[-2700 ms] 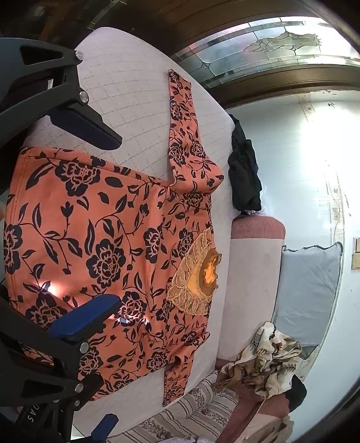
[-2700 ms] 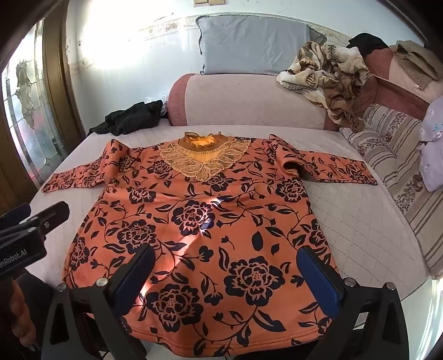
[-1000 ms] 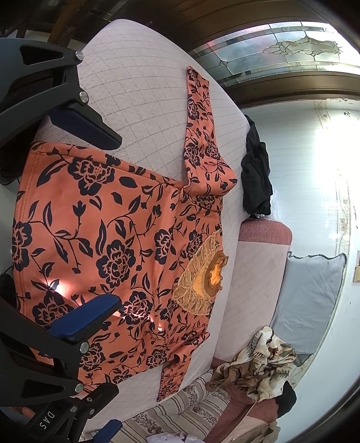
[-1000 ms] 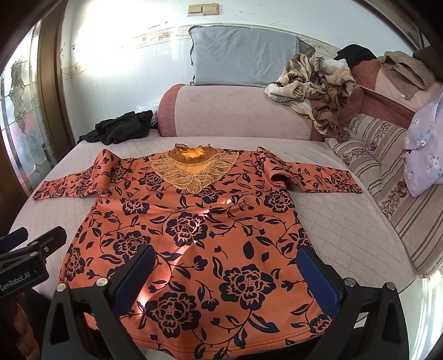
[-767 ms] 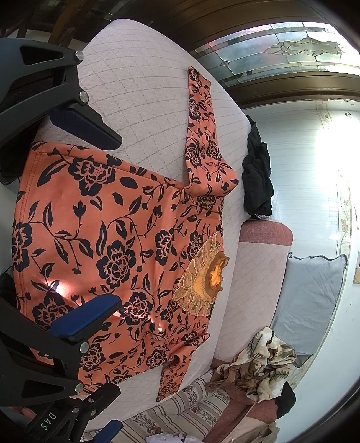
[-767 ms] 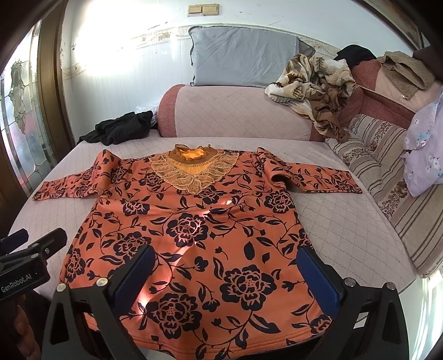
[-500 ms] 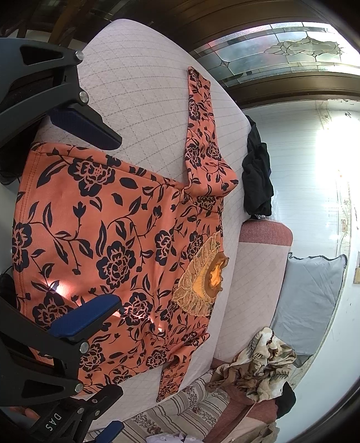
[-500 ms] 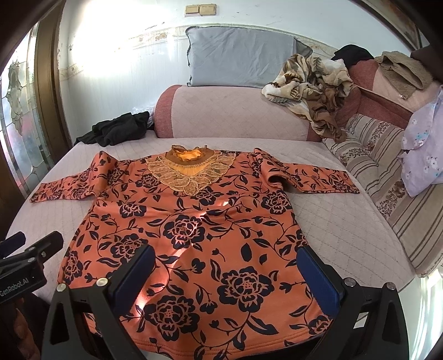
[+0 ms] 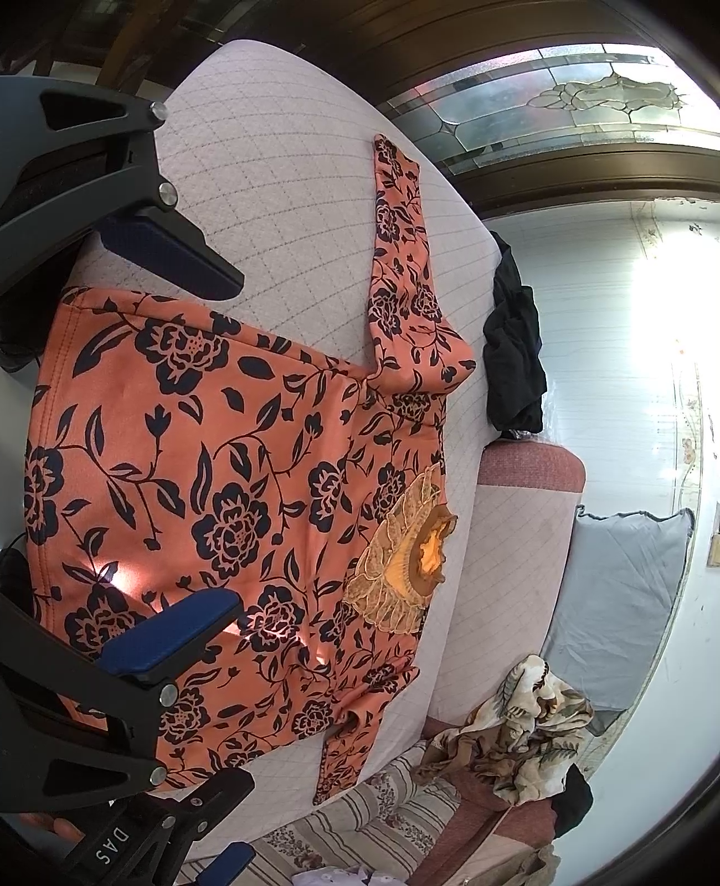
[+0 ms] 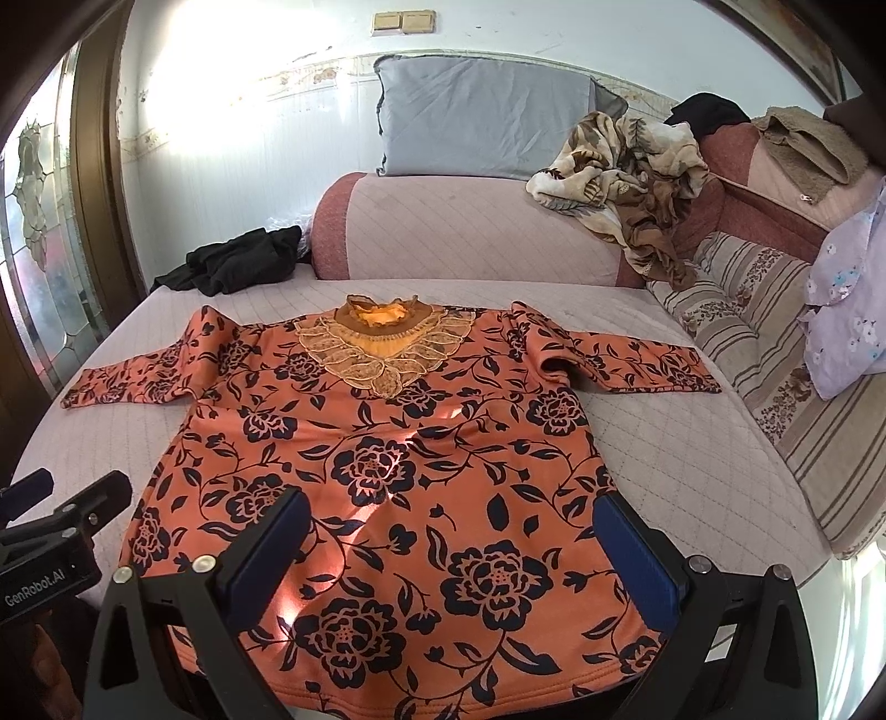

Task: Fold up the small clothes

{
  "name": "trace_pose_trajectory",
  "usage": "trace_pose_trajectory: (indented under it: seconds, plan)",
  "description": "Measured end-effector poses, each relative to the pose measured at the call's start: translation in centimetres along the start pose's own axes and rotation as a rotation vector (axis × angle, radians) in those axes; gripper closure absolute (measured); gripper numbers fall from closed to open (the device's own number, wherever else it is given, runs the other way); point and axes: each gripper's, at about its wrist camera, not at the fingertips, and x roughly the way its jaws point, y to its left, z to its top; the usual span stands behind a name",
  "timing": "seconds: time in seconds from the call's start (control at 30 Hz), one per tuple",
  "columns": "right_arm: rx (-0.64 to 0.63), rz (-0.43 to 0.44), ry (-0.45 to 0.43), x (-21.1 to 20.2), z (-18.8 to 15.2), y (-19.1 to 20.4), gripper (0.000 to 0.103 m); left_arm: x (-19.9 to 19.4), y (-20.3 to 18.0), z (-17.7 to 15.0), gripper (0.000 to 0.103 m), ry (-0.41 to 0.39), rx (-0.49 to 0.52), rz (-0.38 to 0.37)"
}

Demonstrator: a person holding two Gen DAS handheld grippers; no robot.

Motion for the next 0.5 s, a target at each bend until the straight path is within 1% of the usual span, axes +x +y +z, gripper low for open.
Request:
trace_pose_trajectory:
  seconds: [0.5]
  plan:
    - [0.009,-0.001,0.003,0.08,-0.27,-0.08,0.000,-0.12,-0.10,-0.06,0.000,-0.004,0.004,0.003]
